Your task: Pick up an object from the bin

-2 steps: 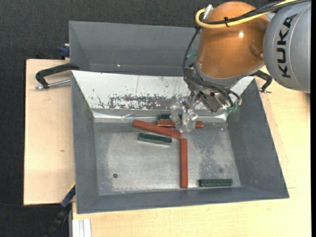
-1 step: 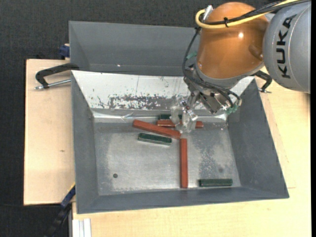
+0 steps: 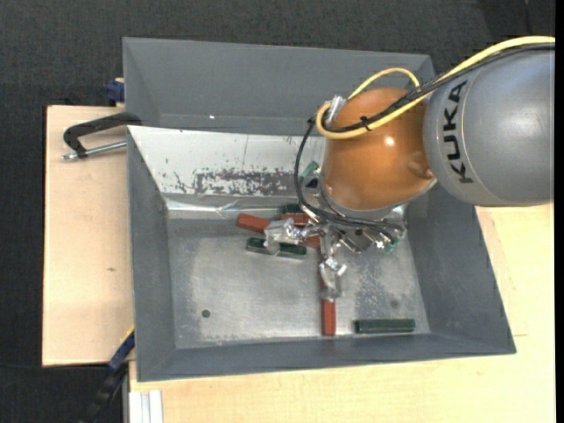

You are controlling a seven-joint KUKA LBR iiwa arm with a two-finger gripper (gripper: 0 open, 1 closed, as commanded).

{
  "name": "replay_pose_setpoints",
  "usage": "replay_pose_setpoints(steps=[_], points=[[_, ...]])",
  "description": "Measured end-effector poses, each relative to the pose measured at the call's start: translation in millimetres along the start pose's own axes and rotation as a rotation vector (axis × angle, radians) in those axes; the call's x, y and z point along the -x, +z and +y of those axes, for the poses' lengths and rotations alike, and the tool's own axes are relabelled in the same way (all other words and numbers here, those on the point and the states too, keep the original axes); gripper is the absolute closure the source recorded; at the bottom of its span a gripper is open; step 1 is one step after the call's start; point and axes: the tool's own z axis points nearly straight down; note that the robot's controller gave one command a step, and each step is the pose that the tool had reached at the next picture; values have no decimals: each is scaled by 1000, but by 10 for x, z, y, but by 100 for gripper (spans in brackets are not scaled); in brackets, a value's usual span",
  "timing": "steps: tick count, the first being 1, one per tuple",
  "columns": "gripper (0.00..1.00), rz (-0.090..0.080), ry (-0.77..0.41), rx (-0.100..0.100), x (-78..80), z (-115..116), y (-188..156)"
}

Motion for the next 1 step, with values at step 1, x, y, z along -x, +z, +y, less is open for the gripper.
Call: replay_pose_setpoints(steps=[1], points=[[0, -3, 1, -2, 4, -6, -16]])
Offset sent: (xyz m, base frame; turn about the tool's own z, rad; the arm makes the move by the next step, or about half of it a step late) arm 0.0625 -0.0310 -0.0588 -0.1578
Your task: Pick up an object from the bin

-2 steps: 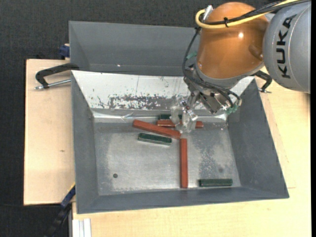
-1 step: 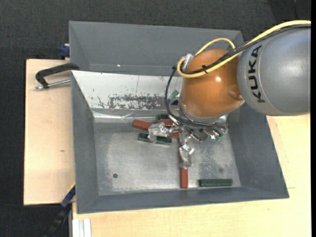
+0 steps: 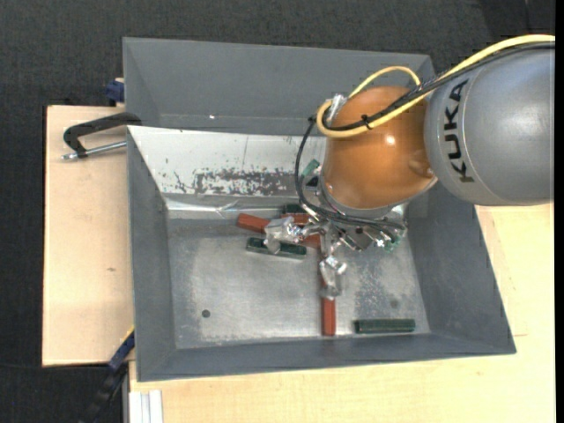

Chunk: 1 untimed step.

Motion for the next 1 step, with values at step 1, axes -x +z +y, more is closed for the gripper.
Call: replay_pose_setpoints(steps=[1], points=[[0, -7, -55, -4, 101, -185, 140]])
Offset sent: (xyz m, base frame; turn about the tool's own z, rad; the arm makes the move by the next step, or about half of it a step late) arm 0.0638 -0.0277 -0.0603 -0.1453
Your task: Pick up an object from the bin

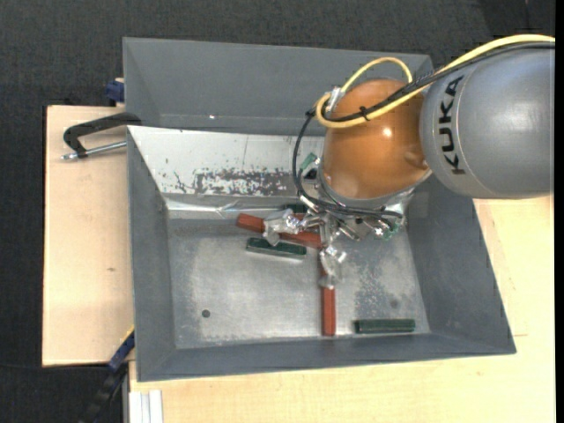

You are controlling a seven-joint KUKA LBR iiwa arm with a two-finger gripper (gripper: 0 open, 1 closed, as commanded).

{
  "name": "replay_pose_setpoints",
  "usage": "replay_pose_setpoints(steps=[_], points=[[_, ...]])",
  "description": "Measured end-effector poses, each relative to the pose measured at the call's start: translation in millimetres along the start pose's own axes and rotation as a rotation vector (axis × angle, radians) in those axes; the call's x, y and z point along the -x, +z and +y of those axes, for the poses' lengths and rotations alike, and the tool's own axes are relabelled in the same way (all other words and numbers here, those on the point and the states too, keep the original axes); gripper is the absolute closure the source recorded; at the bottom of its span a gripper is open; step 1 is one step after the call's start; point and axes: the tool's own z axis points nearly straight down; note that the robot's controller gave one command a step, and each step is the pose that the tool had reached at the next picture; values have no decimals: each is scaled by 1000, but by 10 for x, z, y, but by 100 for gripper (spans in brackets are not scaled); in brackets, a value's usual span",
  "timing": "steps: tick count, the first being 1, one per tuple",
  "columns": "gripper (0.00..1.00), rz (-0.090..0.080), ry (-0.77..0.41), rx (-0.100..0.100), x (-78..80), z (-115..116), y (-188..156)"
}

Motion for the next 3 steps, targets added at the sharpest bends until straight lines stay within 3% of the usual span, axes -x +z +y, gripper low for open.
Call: replay_pose_setpoints(steps=[1, 2, 3], points=[[0, 2, -87, 1, 157, -434, 414], [0, 3, -74, 0, 199, -494, 504], [0, 6, 113, 4, 193, -366, 479]])
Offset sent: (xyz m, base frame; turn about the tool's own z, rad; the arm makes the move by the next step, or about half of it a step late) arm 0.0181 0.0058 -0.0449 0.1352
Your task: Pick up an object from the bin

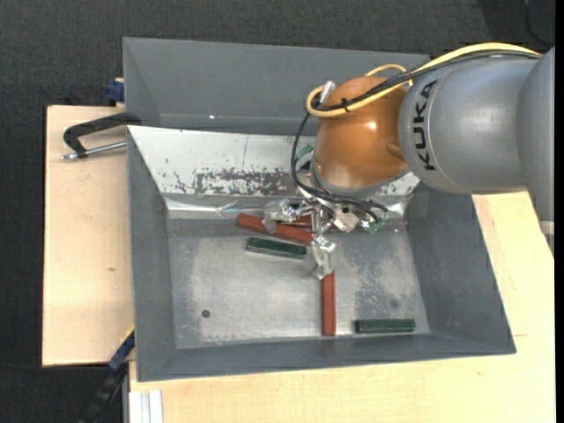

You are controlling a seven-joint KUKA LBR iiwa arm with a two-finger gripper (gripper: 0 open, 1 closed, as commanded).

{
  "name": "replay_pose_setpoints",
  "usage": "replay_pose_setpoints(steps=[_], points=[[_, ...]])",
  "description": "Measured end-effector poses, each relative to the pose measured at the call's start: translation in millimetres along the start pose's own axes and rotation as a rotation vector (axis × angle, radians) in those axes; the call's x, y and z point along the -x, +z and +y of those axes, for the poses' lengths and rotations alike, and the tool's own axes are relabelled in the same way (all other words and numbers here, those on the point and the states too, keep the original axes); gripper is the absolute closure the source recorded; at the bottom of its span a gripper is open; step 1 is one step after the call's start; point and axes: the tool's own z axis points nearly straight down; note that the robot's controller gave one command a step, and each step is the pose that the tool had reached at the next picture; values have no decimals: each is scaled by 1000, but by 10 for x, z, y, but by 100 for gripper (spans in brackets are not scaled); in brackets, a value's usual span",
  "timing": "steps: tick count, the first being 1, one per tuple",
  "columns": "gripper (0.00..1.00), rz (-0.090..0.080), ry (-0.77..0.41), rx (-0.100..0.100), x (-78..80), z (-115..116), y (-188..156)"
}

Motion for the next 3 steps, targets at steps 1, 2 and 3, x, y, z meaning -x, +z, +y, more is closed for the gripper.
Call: replay_pose_setpoints(steps=[1, 2, 3], points=[[100, -1, -460, -1, 7, -85, 192], [100, -1, -460, -1, 7, -85, 192], [100, -4, -512, -4, -288, 28, -1349]])
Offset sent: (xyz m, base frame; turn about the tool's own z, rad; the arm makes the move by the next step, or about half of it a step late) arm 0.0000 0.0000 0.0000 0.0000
